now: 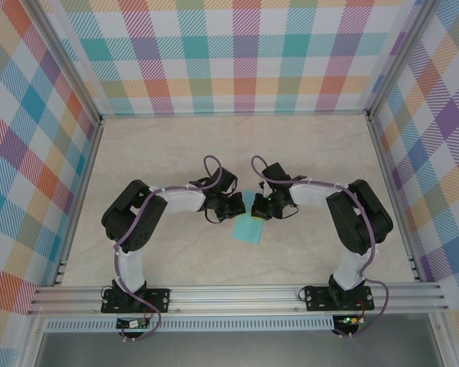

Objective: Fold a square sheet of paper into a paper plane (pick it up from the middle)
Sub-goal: Fold the square sheet of paper in half at the center of the table.

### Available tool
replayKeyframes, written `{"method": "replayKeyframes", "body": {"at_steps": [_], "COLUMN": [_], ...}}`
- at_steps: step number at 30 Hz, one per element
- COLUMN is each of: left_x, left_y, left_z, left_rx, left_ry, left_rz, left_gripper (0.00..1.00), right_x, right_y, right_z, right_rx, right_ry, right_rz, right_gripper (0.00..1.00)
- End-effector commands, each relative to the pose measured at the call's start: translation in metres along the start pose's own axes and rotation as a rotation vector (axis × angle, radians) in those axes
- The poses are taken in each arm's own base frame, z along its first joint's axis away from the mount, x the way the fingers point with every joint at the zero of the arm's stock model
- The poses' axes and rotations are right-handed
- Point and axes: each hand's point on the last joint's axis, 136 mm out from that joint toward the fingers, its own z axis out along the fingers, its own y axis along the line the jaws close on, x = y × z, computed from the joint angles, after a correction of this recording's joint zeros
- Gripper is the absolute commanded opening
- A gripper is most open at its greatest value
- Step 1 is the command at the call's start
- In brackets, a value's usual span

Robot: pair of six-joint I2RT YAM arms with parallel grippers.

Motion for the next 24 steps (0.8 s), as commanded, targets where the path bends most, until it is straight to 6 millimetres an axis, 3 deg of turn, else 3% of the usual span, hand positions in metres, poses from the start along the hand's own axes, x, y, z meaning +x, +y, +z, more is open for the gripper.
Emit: {"method": "replayKeyframes", "body": {"at_steps": [1, 10, 12, 17, 24], "left_x": [0.072, 0.083, 0.082, 0.078, 0.075], "left_y": [0.144, 0.162, 0.160, 0.154, 0.151], "left_z": [0.017, 0.020, 0.021, 0.022, 0.022], "left_rx": [-0.483, -0.514, -0.502, -0.490, -0.490], "left_ry": [0.182, 0.194, 0.190, 0.188, 0.187], "left_rz": [-0.135, -0.154, -0.151, -0.140, -0.140], "left_gripper": [0.00, 0.00, 0.00, 0.00, 0.00], "right_x": [0.019, 0.026, 0.017, -0.006, -0.013], "right_y": [-0.029, -0.059, -0.048, 0.000, 0.033], "right_z": [0.000, -0.030, -0.044, -0.078, -0.050], "right_rx": [0.056, 0.019, -0.012, -0.166, -0.286], "right_ry": [0.035, -0.061, -0.108, -0.215, -0.090], "right_rz": [0.010, 0.054, 0.036, -0.036, -0.097], "right_gripper": [0.00, 0.00, 0.00, 0.00, 0.00]}}
